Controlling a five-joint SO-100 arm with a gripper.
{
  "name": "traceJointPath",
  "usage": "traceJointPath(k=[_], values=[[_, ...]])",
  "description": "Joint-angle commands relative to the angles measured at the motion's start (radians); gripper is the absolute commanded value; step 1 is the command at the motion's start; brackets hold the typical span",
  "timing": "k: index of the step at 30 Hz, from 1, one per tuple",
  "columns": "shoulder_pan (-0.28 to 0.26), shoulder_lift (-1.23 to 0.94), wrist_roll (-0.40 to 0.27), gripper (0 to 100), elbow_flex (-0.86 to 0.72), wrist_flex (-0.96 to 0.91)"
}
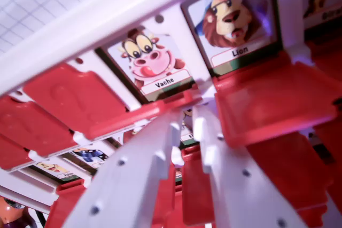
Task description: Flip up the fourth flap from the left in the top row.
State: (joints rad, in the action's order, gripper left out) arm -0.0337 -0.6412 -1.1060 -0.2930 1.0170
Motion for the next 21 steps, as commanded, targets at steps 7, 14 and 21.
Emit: traceJointPath(k=[7, 14, 21], values=[[-0.028, -0.043, 0.041, 2, 0.118, -0.048], [-0.031, -0.049, 0.057, 2, 0.115, -0.067], [-0.02, -0.061, 0.083, 2, 0.115, -0.104]])
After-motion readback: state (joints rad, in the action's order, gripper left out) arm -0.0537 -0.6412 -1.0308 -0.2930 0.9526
